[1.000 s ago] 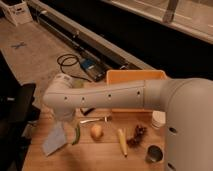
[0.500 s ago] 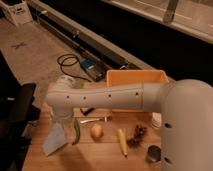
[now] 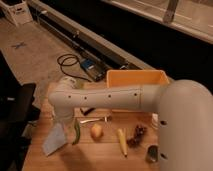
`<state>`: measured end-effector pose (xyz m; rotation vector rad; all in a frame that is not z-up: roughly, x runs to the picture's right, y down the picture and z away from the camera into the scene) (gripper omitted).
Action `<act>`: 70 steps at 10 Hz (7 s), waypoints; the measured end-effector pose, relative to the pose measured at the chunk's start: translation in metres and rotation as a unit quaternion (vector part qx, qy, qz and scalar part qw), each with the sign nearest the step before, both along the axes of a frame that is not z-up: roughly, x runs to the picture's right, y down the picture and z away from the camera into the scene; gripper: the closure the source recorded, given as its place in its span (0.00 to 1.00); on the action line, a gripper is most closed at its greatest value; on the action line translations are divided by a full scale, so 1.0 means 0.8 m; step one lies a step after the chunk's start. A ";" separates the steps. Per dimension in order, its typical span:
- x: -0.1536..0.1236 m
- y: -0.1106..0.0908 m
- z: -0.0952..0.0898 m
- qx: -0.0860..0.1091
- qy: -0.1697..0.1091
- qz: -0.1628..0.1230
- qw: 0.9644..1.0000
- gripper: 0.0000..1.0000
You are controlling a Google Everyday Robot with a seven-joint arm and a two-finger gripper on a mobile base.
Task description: Place towel in plastic cup
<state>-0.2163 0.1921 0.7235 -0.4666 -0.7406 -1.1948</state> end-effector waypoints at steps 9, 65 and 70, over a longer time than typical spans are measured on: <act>-0.049 0.043 0.077 -0.082 -0.052 -0.031 0.995 0.35; 0.055 -0.311 0.171 0.096 -0.107 0.272 0.952 1.00; 0.073 -0.316 0.200 0.106 -0.077 0.288 0.949 1.00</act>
